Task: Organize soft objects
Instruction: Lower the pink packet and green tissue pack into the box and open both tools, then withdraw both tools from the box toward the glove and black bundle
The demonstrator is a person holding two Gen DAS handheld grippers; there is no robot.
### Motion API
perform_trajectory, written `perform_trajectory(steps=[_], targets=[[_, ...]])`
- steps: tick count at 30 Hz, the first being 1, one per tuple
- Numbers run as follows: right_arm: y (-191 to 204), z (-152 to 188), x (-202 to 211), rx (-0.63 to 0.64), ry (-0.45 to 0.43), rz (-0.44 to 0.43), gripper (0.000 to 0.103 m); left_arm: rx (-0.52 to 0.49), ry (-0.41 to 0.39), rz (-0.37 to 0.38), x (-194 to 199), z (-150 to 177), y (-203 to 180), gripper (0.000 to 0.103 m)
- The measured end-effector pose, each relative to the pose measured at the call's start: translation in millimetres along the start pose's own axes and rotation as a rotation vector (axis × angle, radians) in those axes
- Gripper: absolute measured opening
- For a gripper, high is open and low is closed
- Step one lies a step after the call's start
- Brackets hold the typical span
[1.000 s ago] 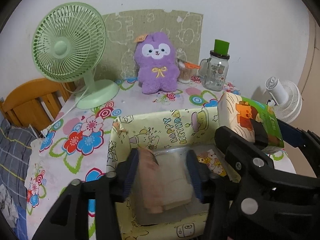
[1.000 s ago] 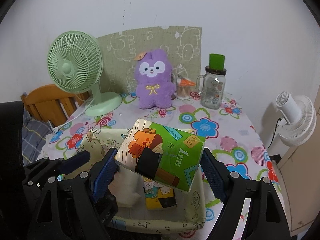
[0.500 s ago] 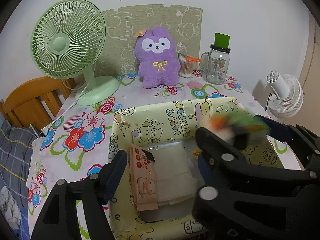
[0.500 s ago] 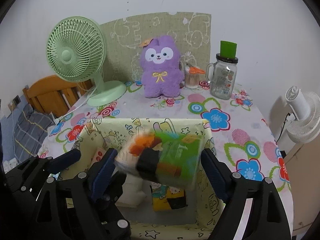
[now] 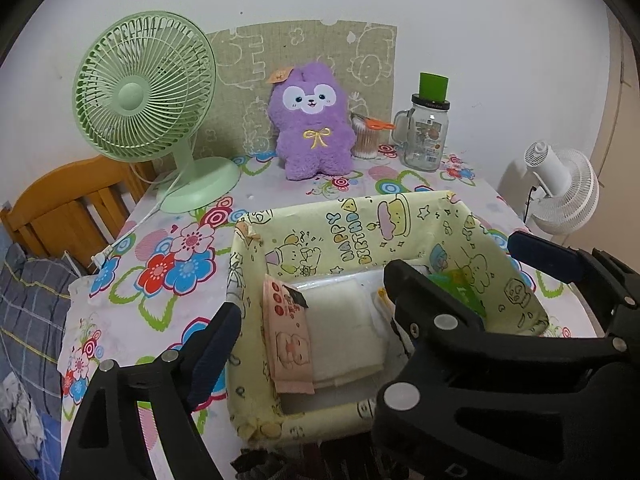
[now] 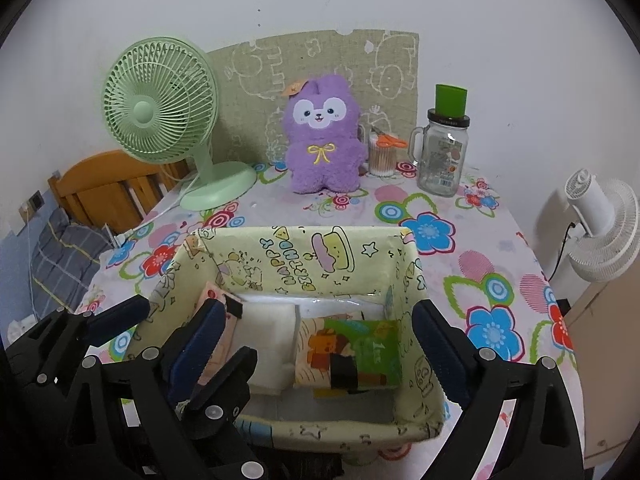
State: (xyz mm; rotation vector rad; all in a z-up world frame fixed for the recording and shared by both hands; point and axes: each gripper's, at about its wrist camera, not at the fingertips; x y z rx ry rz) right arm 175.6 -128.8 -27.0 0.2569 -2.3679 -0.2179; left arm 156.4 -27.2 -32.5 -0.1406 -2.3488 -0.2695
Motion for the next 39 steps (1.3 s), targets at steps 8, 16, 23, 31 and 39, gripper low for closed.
perform_trajectory(steps=[8, 16, 23, 31, 39], targets=[[2, 8, 18, 0.003, -0.022, 0.000, 0.096, 0.002, -0.019, -0.002, 17, 8, -3, 0.090], [3, 17, 37, 0.007, -0.047, 0.002, 0.096, 0.005, -0.037, -0.005, 32, 16, -7, 0.091], [1, 22, 48, 0.006, -0.054, 0.001, 0.097, 0.011, -0.044, -0.006, 44, 22, -10, 0.092], [3, 28, 65, 0.017, -0.084, 0.009, 0.097, 0.024, -0.069, 0.002, 58, 30, -14, 0.094], [4, 39, 74, 0.019, -0.090, 0.008, 0.098, 0.021, -0.079, 0.001, 66, 40, -17, 0.097]])
Point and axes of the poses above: each gripper's, at about its wrist camera, not at the fingertips, and x roughly against the way its jaws point, y to its left, z to its underside, and after that the axes turned 11 degrees about -x, right-handed
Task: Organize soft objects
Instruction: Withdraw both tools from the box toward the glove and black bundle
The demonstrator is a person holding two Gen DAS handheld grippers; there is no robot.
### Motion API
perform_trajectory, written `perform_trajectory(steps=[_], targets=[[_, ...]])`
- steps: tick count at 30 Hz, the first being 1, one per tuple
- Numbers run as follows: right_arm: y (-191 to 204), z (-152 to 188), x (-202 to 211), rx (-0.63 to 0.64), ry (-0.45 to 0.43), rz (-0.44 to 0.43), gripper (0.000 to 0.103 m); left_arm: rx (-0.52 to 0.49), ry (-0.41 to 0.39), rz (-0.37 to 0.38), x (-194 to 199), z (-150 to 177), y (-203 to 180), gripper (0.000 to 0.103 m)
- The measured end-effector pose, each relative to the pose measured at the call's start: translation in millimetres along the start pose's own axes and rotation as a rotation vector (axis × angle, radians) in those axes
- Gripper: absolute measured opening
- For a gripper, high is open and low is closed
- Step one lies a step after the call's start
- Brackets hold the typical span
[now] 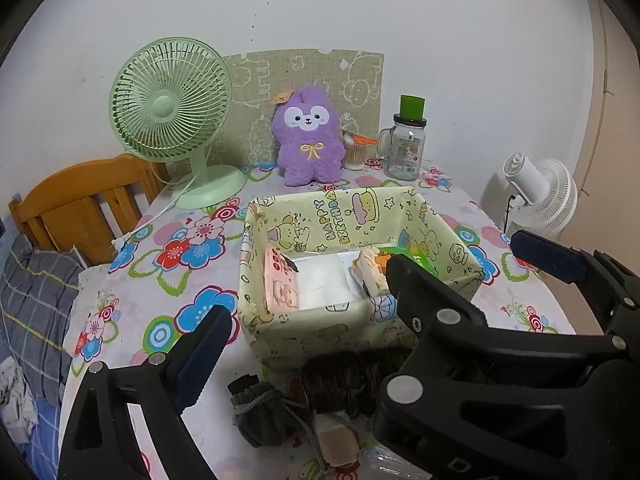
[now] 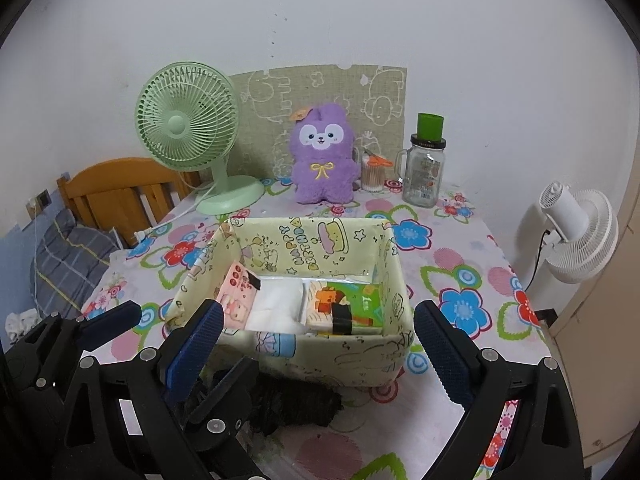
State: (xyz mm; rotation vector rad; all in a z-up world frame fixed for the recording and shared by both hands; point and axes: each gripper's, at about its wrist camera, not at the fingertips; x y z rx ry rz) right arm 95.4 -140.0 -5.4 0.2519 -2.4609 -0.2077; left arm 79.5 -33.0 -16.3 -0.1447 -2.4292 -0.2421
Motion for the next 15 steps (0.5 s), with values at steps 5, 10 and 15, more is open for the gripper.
perform_trajectory(steps=[5, 10, 15], targets=[[0, 7, 4, -0.003, 0.000, 0.001, 0.098, -0.002, -0.006, -0.007, 5, 7, -3, 0.100], [-2, 15, 8, -0.007, 0.004, 0.005, 0.098, -0.011, -0.020, -0.020, 10, 15, -7, 0.102], [-4, 23, 13, -0.010, 0.000, 0.007, 0.098, -0.014, -0.026, -0.010, 13, 21, -9, 0.102]])
Point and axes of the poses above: each gripper's, at about its wrist camera, not at the fingertips, and x roughly against the way its jaws point, y to its left, z to its underside, and after that the axes turned 11 degrees about -x, right-handed
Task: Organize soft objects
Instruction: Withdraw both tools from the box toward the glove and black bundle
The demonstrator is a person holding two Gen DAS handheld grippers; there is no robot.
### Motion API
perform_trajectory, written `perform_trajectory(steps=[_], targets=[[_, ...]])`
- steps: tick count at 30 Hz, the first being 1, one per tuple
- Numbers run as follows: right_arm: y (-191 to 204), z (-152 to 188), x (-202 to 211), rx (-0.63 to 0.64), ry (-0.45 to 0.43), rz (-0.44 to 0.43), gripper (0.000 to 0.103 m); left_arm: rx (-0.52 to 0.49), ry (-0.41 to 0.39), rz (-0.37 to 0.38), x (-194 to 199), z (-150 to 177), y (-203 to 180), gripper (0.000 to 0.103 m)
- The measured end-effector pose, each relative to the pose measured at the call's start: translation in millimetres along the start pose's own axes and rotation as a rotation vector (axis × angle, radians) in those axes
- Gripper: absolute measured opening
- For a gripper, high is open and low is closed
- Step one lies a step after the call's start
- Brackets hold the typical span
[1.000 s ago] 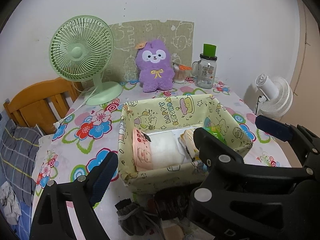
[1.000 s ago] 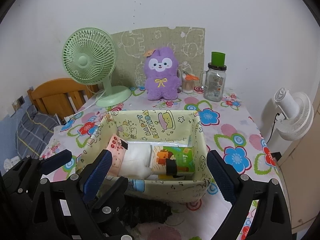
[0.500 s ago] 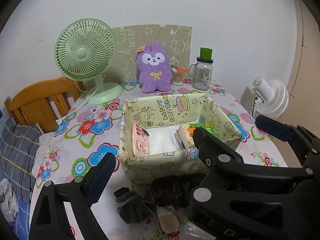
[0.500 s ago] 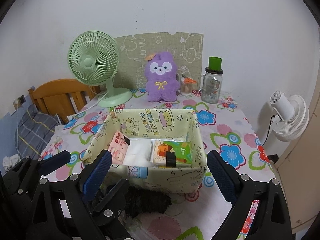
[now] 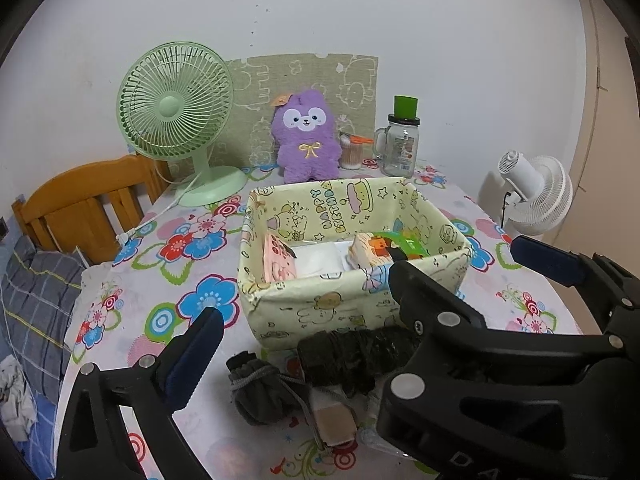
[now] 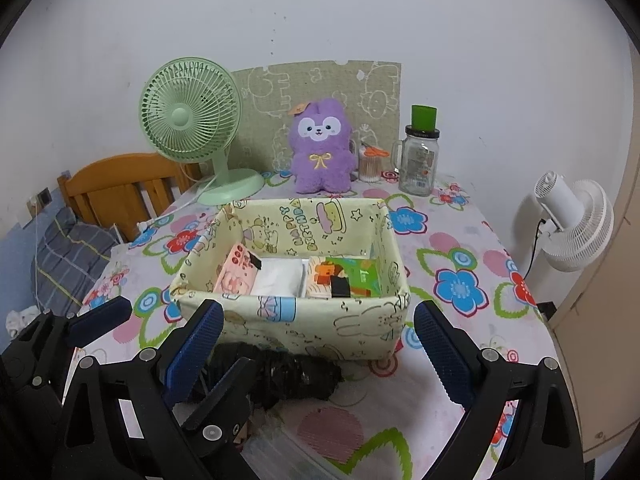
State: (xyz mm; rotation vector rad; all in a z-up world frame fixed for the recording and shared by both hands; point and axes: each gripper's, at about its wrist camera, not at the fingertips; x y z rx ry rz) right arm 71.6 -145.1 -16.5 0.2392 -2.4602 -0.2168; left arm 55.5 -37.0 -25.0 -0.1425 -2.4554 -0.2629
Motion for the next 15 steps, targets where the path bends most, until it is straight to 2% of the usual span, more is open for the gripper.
perform_trajectory(steps=[15], targets=[[-11, 26, 16, -0.011, -0.008, 0.016, 0.098, -0.020, -0.005, 0.019, 12, 23, -14, 0.102]])
Point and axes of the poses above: each gripper's, at about its wrist camera, not at the fingertips, and x roughly against the way its jaws point, y to its left, z to its underside, and after that the axes turned 11 degrees about -x, right-handed
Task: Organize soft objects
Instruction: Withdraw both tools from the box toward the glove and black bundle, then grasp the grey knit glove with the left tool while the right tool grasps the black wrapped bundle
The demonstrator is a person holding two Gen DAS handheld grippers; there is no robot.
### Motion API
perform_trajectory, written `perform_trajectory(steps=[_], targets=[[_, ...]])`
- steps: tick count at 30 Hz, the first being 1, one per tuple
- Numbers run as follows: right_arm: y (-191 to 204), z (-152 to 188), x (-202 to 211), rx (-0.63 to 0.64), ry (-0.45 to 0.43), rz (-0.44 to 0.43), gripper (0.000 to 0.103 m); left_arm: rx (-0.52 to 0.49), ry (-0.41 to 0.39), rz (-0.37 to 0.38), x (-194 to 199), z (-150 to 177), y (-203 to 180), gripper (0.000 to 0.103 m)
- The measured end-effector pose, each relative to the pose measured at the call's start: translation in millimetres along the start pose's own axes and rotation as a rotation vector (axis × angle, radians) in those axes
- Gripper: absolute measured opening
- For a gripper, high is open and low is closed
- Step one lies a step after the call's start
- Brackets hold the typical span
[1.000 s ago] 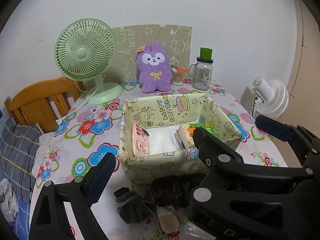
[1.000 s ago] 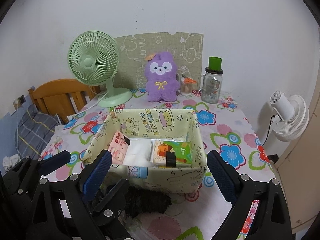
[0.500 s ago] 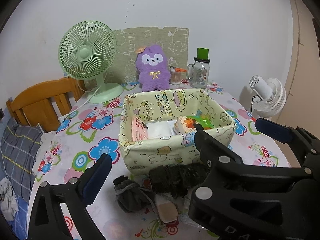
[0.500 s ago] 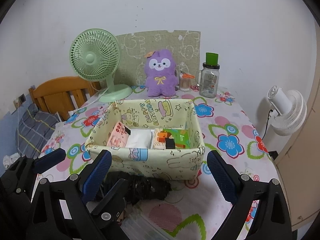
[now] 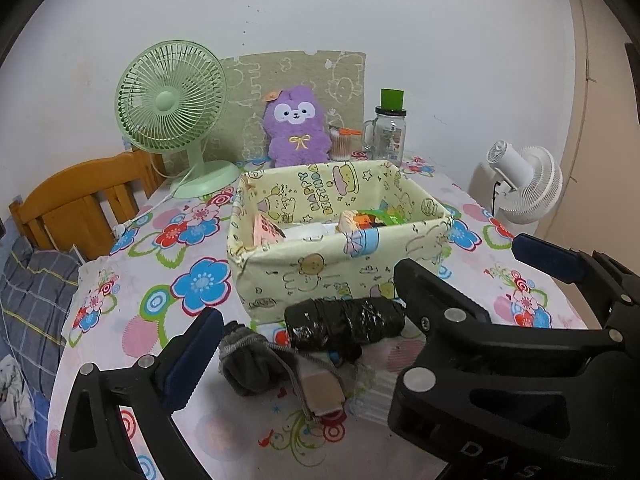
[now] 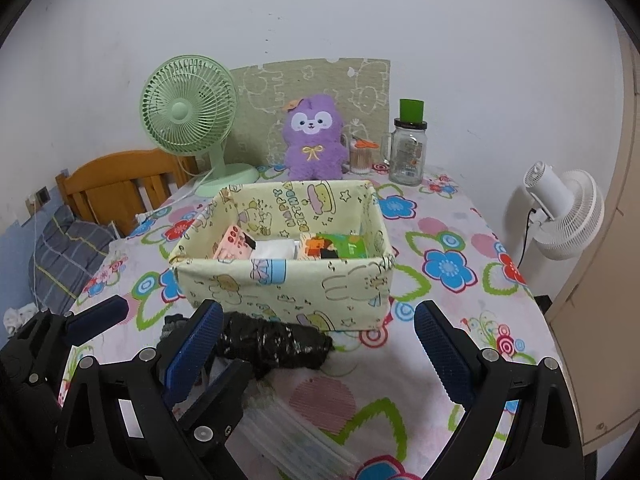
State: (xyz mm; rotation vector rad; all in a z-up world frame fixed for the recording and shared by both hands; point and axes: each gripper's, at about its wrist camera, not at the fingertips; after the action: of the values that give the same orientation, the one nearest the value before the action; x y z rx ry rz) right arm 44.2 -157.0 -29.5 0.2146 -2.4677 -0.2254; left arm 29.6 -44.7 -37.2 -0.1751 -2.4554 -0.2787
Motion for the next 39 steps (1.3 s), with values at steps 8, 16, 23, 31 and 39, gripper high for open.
perform_trajectory(steps=[8, 16, 23, 31, 39], targets=[[-4, 12, 2, -0.001, 0.011, 0.009, 0.098, 0.004, 0.010, 0.010, 1, 13, -4, 0.102], [-4, 23, -1, -0.005, 0.030, 0.002, 0.098, 0.012, 0.019, 0.017, 2, 25, -1, 0.102], [0, 31, -7, 0.003, 0.052, -0.001, 0.098, 0.021, 0.049, 0.015, -6, 33, 6, 0.102], [5, 35, -22, 0.002, 0.088, -0.010, 0.098, 0.035, 0.088, 0.009, -21, 39, 16, 0.102], [8, 34, -40, 0.002, 0.120, -0.012, 0.098, 0.058, 0.128, -0.001, -36, 43, 29, 0.102]])
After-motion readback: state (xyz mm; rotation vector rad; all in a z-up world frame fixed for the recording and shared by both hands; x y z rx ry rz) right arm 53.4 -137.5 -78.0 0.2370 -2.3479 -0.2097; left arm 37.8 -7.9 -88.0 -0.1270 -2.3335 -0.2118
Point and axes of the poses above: each gripper's, at about its wrist camera, not at the fingertips, and x roughly against the way its jaws point, y to its left, z to its underside, and after that the axes turned 11 degrees about -x, right-handed
